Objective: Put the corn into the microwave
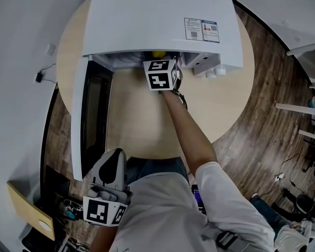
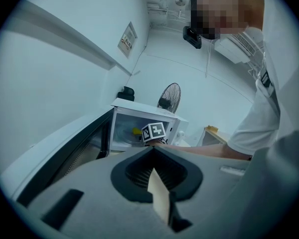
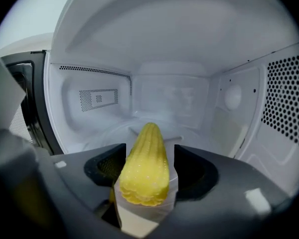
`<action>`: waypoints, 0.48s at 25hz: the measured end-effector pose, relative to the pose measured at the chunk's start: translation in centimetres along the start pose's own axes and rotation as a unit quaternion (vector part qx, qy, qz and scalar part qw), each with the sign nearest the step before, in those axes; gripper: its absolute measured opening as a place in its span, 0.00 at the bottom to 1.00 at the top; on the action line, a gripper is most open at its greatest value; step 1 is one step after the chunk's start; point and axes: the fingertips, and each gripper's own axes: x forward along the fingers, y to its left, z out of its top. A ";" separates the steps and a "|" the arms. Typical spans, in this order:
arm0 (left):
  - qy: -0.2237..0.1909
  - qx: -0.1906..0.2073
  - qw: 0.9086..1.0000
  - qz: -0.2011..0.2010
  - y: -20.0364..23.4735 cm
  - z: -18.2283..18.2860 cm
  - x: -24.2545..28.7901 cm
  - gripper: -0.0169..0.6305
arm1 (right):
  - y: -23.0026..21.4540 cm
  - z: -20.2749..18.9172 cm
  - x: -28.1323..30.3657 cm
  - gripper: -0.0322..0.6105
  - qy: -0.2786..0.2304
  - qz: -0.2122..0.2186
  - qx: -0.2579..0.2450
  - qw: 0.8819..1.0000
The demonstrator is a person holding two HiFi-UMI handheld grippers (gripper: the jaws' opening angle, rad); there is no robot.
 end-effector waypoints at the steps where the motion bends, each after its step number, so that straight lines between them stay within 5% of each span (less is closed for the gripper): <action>1: -0.001 0.000 1.000 -0.001 -0.1 0.0 -0.1 0.02 | 0.0 0.1 -0.2 0.53 -0.001 0.002 0.000 1.000; 12: -0.013 0.015 1.000 -0.016 -1.0 0.2 -1.3 0.02 | 1.1 0.9 -3.3 0.51 -0.019 0.011 0.002 1.000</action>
